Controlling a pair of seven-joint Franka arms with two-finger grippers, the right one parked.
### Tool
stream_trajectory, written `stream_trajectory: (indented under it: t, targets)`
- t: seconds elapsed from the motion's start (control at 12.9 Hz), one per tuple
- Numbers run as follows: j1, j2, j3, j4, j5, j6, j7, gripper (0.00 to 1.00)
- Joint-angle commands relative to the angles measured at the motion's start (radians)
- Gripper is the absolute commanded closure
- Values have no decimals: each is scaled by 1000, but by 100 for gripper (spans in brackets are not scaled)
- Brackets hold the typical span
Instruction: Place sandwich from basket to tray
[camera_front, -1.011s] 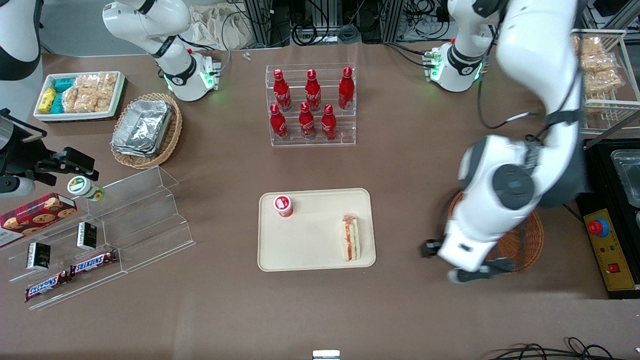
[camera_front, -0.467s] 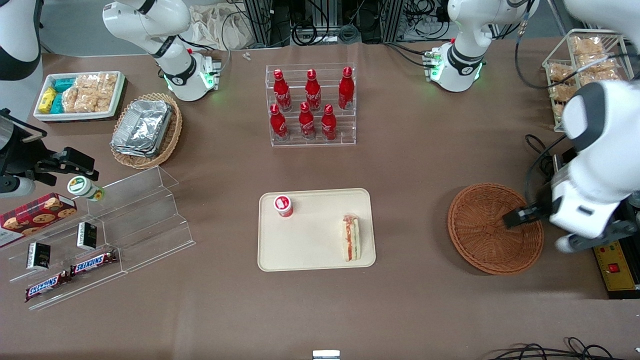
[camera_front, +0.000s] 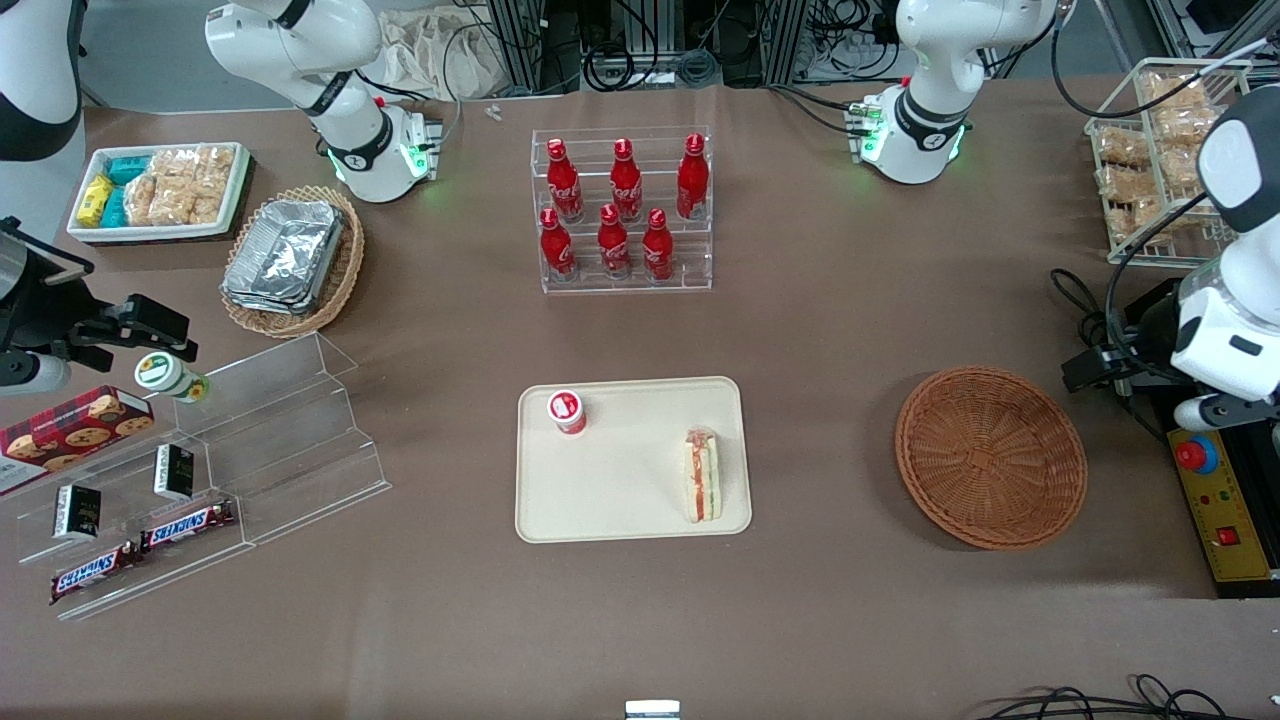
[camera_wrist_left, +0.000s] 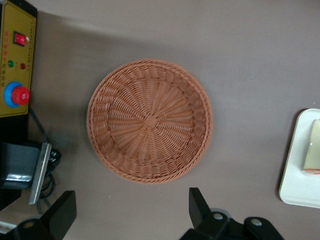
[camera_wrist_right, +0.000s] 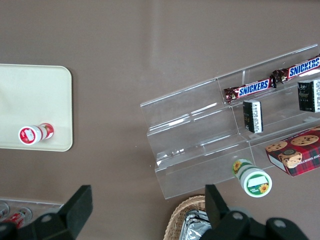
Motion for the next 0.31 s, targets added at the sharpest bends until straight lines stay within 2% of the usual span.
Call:
stream_trajectory:
  t: [0.0, 0.23]
  targets:
    - [21, 25, -9, 61, -5, -35, 26, 0]
    - [19, 45, -9, 90, 4, -34, 26, 0]
